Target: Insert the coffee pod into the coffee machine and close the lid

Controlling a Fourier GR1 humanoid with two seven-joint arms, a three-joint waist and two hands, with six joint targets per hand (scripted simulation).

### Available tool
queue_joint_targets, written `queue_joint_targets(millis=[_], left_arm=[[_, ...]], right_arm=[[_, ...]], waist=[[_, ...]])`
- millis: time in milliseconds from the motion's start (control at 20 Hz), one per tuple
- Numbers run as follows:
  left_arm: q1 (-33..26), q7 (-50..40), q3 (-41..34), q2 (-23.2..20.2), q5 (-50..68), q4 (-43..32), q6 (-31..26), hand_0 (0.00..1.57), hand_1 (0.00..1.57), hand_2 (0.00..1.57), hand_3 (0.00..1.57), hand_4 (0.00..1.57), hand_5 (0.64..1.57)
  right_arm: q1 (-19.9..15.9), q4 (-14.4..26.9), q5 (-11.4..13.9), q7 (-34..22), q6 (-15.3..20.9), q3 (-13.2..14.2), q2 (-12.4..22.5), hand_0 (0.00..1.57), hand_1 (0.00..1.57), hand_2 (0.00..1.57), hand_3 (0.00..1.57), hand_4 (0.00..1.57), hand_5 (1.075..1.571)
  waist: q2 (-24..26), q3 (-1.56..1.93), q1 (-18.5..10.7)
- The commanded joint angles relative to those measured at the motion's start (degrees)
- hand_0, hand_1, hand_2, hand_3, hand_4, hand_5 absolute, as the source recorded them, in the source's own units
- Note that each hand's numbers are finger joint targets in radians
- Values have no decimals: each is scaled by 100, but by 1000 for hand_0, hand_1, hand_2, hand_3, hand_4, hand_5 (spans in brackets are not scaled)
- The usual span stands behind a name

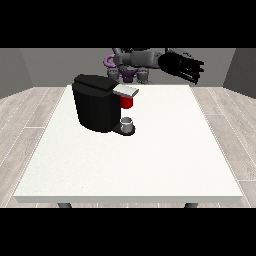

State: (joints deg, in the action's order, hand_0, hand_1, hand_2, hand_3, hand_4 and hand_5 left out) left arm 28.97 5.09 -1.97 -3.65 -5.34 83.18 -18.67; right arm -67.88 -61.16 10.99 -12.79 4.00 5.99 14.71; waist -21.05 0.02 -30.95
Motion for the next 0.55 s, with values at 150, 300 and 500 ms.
queue_joint_targets(millis=[150,300,500], left_arm=[[-441,-60,-70,5,87,-78,-5,0,0,0,0,246,1571],[-558,12,-273,-50,108,-184,135,0,0,0,0,266,1571],[-1272,424,-441,-87,34,-443,277,0,0,0,0,266,1571]], right_arm=[[168,90,-122,539,-62,-296,-704,0,0,0,0,0,1571],[444,6,-135,991,-204,-544,-1000,0,0,0,0,219,1571],[1456,-312,-335,1303,-360,-1047,-1446,0,0,0,0,259,1571]], waist=[[551,-4,455],[661,-4,819],[1234,-4,1417]])
